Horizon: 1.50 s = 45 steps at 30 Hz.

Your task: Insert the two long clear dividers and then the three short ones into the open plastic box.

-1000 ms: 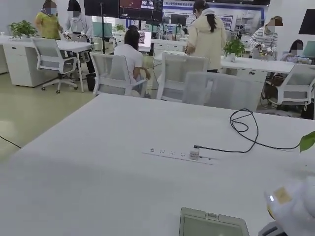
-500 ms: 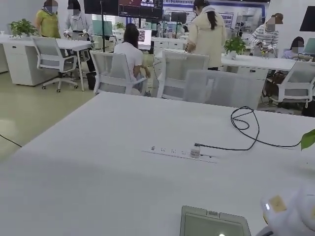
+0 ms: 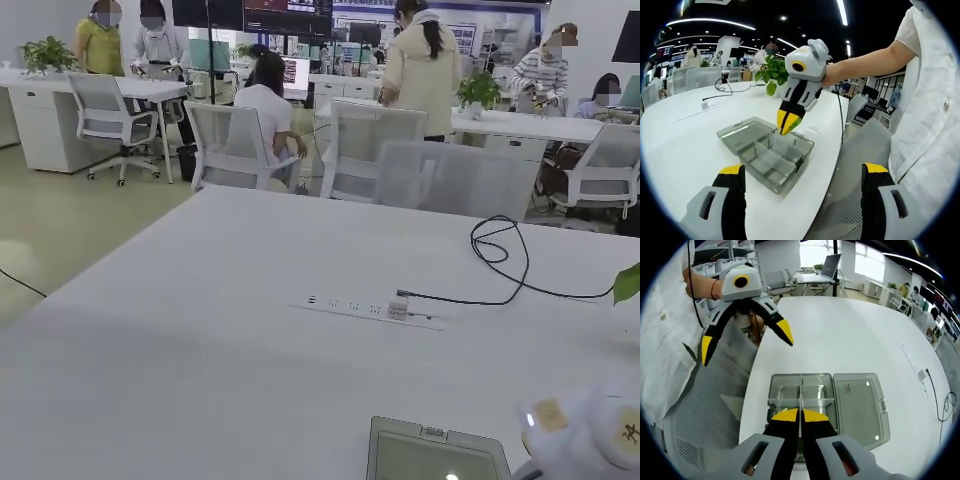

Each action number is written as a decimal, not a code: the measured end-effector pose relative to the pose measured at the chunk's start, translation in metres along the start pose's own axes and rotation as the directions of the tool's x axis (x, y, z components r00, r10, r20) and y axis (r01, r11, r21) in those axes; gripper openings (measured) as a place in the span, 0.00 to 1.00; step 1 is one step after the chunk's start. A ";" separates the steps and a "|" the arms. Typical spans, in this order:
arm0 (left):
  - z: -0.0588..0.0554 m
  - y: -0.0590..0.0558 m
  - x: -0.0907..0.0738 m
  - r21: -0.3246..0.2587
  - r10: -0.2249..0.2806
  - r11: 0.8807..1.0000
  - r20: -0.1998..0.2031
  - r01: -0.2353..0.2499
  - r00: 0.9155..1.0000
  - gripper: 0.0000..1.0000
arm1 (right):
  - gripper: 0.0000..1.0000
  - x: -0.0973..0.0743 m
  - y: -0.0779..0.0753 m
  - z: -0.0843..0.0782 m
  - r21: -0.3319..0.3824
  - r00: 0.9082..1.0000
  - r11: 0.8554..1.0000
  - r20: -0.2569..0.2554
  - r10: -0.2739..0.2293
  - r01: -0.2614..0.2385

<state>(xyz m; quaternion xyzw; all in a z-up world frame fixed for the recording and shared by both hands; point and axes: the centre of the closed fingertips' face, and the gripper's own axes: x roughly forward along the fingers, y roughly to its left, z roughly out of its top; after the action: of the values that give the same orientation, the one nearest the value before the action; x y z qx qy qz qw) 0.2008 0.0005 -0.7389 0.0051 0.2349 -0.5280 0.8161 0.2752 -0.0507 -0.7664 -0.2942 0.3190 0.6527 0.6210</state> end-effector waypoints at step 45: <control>-0.004 0.001 -0.002 -0.003 0.005 1.000 -0.004 -0.005 1.000 0.99 | 0.04 0.038 0.000 -0.025 -0.033 0.986 0.999 -0.167 0.003 -0.009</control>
<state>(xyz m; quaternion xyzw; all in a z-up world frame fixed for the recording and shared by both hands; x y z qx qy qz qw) 0.1998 0.0039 -0.7422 0.0056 0.2374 -0.5254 0.8170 0.2723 -0.0467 -0.8119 -0.3574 0.3595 0.6329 0.5852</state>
